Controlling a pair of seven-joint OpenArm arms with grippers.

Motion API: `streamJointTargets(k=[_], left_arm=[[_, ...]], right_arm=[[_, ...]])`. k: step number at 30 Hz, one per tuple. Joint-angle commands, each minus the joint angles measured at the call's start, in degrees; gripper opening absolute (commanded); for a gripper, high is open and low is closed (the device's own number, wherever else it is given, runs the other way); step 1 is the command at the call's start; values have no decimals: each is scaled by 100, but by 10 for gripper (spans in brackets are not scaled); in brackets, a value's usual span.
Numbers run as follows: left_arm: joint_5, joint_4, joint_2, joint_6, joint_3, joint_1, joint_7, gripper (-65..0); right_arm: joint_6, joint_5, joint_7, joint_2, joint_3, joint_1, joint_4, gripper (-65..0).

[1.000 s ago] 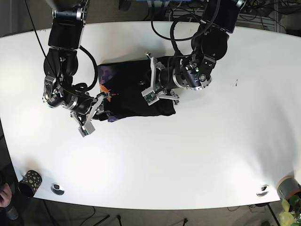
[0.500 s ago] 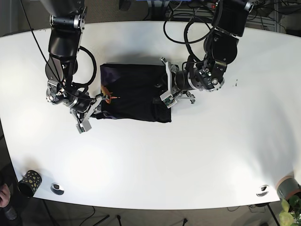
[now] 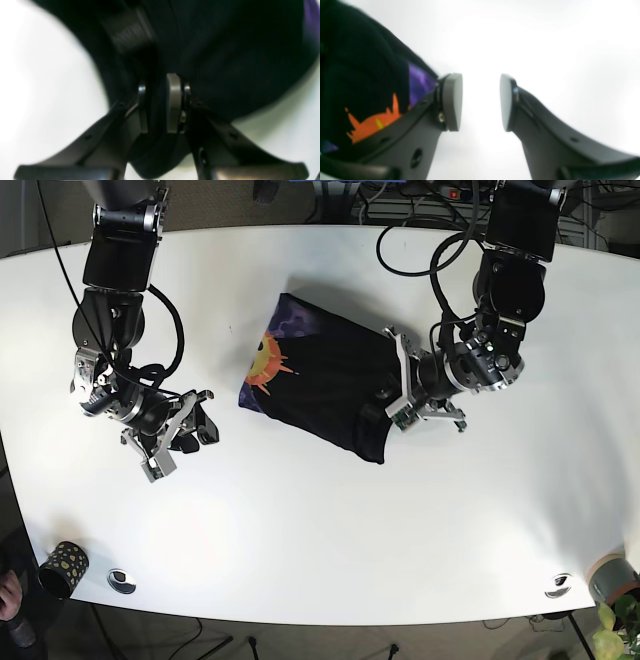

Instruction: Fold the T-shirt properly

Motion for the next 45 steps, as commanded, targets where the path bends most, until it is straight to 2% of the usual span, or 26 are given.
streamJointTargets(k=[1,4,8,15,22,26,29,35,38,40,42,45], left_arm=[[-113,435,54,-2,-115,-98,89,-556],[-113,619,115,-2,-167,-89,176,-556],[-105,698,203,7,-176,-54,176,-556],[-70,690,326,42,-176,104,176,-556],[-70,681,414,42,-457,148,176,-556],[-70,725,414,77,-493,157,203,-554],[-87,821,485,420,-501,157,387,-522],[-87,901,590,1194,-475,341,387,-343],[-70,901,819,1607,-466,359,308,-312],[-70,883,889,1792,-466,359,273,-311],[-70,874,933,1906,-457,368,273,-312],[-70,874,942,1906,-378,368,273,-312]], right_arm=[[38,66,51,67,-1,65,357,-425],[38,31,51,67,-10,91,330,-425],[38,-479,77,15,-335,223,163,-425],[38,-1077,385,-328,-880,179,93,-425],[38,-1209,411,-407,-1188,-208,181,-426],[38,-1200,376,-407,-1196,-638,709,-426],[38,-1191,227,-442,-1214,-1069,1280,-426],[38,-1191,-327,-829,-1223,-1535,1957,-426],[38,-1191,-450,-1023,-1662,-1667,2115,-426],[38,-1191,-477,-1023,-2023,-1702,2185,-426],[38,-1191,-477,-1067,-2454,-1816,2265,-426],[38,-1191,-477,-1181,-2753,-1860,2344,-426]])
